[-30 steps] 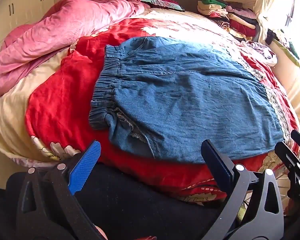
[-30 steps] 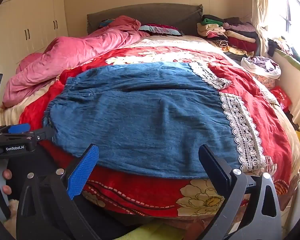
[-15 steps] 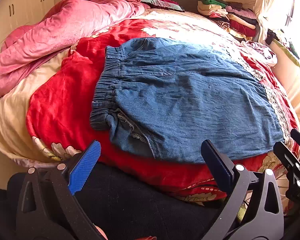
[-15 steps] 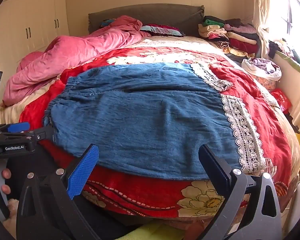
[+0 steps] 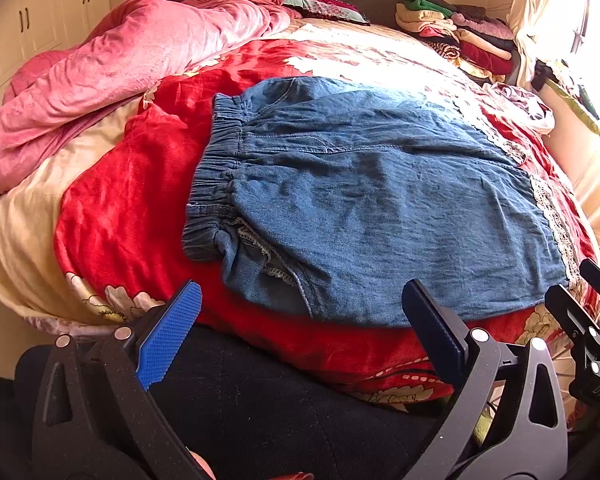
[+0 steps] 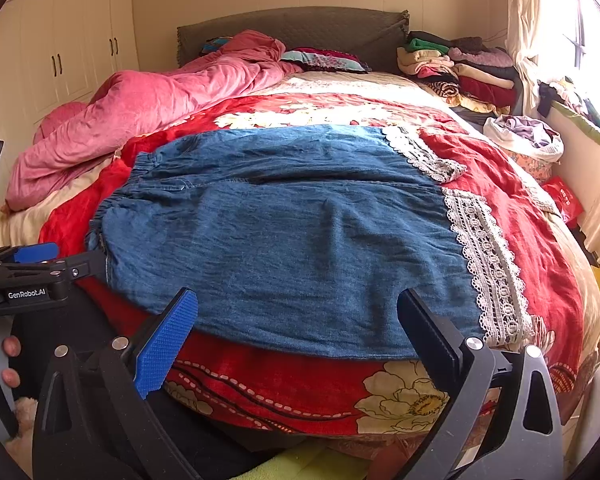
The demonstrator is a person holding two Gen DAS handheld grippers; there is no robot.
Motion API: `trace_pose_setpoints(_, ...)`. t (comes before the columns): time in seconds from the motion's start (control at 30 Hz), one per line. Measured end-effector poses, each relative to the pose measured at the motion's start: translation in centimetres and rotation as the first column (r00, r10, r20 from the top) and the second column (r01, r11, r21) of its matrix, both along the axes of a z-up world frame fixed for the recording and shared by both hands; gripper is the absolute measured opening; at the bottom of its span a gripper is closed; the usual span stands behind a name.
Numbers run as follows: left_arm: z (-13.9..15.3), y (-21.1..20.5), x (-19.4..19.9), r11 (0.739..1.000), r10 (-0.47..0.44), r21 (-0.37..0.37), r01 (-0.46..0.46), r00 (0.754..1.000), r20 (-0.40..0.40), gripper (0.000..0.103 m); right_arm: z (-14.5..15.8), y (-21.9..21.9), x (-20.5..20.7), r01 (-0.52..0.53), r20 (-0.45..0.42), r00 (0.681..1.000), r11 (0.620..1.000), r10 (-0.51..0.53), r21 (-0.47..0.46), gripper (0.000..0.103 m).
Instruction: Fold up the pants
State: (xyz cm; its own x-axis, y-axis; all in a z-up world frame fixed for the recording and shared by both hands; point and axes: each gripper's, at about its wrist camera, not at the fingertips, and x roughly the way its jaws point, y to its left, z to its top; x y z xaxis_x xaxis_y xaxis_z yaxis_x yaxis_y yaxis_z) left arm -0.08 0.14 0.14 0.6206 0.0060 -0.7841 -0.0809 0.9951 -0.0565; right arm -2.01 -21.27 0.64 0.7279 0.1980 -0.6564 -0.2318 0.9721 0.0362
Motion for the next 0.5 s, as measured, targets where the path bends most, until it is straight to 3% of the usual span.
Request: trace_pose_setpoints(0.5, 0.17, 0.08, 0.38, 1.0, 0.002, -0.001, -0.002, 1.0, -0.003, 0.094, -0.05, 0.08, -0.02, 0.001, 0.0, 1.0, 1.0, -0.001, -0.001, 0.099)
